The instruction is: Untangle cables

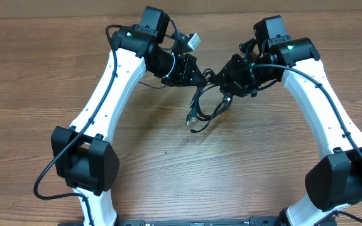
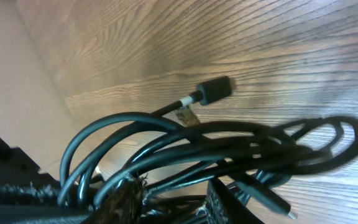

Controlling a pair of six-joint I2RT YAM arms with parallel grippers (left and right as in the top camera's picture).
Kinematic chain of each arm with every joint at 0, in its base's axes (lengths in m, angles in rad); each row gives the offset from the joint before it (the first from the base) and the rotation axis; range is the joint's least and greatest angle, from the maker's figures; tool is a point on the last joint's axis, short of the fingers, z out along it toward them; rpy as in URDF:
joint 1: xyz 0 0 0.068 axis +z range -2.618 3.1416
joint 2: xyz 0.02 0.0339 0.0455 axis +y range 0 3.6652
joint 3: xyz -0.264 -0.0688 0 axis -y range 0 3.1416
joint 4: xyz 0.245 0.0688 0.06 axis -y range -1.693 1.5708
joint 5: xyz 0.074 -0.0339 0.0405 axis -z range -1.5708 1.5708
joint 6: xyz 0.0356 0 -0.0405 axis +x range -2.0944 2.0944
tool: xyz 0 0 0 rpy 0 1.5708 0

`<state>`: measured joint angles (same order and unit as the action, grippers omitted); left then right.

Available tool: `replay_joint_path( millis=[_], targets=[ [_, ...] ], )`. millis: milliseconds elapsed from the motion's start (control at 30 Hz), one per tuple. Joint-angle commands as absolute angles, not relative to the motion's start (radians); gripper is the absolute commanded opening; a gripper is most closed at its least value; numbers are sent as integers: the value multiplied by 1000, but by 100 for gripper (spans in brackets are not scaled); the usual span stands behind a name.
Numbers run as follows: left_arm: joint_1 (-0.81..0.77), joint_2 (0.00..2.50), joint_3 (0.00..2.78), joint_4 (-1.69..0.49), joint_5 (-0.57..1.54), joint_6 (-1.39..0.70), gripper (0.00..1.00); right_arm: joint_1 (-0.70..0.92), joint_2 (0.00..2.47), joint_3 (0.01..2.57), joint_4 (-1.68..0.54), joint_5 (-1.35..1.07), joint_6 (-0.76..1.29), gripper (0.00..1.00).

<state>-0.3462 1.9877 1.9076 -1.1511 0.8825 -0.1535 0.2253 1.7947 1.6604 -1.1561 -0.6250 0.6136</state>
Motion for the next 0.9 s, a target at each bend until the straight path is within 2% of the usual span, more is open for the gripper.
replay_joint_path(
  millis=[0,433,600,633,700,733,767,867],
  targets=[
    [-342,1965,1930,-1143,945,-181,4,230,1794,1660,-1135,-657,688,33],
    [-340,1965,1930,-1028,1208,-294,4,237,1816,1642,-1033,-657,719,33],
    [-331,1965,1930,-896,1361,-380,4,237,1853,1640,-1003,-638,721,33],
    [-326,1965,1930,-868,1386,-403,4,237,1861,1640,-1004,-629,716,31],
    [-314,1965,1930,-825,1423,-436,4,237,1874,1640,-1006,-602,704,20],
    [-305,1965,1930,-809,1438,-445,4,237,1875,1639,-1009,-583,698,9],
    [-292,1965,1930,-805,1438,-446,4,237,1875,1640,-1013,-569,685,4],
    [-260,1965,1930,-808,1395,-419,4,226,1872,1641,-1050,-570,624,4]
  ],
)
